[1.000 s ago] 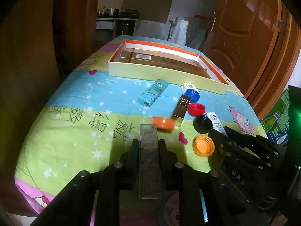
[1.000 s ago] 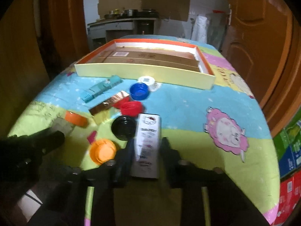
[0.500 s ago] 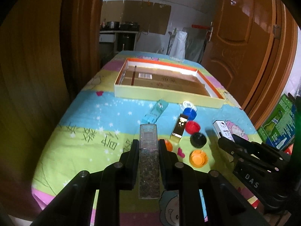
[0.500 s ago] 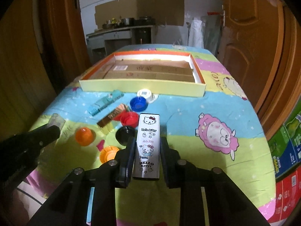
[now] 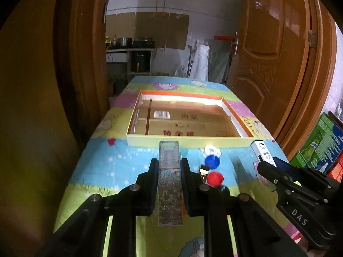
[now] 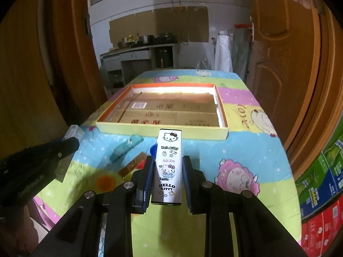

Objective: Organize rigid objects
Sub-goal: 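Carry the glitter tube with the left tool while the right tool carries the Hello Kitty box into the tray, then open the left tool to drop the glitter tube while the right tool releases the Hello Kitty box, then move both tools back from the tray toward the bottle caps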

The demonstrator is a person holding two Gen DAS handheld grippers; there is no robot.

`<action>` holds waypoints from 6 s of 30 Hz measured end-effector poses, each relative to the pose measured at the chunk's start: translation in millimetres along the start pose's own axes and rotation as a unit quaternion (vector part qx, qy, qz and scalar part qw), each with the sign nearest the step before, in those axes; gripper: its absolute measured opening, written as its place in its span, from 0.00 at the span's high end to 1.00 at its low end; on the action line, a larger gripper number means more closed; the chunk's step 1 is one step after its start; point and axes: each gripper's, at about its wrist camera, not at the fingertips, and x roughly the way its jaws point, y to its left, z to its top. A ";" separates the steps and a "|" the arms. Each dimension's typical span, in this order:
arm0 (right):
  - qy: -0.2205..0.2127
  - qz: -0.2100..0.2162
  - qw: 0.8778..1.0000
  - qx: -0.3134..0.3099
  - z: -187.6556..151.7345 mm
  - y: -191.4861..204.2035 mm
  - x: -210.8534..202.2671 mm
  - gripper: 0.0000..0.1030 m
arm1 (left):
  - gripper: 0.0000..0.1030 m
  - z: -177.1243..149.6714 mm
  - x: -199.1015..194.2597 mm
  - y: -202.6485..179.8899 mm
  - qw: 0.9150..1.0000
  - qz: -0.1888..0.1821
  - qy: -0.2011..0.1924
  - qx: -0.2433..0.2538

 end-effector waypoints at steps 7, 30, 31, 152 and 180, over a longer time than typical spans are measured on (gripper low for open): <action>-0.022 -0.004 1.000 0.000 24.2 -6.2 -1.4 0.74 | 0.80 29.9 9.2 -7.3 1.000 0.003 -0.011 0.021; -0.030 0.005 1.000 0.005 79.8 -24.6 41.1 0.74 | 0.80 84.7 63.2 -13.1 0.999 0.020 -0.007 0.028; -0.029 0.006 1.000 0.006 81.6 -25.6 43.5 0.74 | 0.80 87.0 65.7 -13.1 0.999 0.022 -0.006 0.029; 0.025 -0.048 0.998 0.027 61.5 -27.7 59.2 0.54 | 0.40 62.8 14.2 24.4 0.999 -0.012 -0.036 -0.011; 0.071 0.013 0.997 -0.016 -32.9 16.6 29.9 0.54 | 0.40 -10.6 5.8 21.8 0.999 -0.027 0.022 -0.005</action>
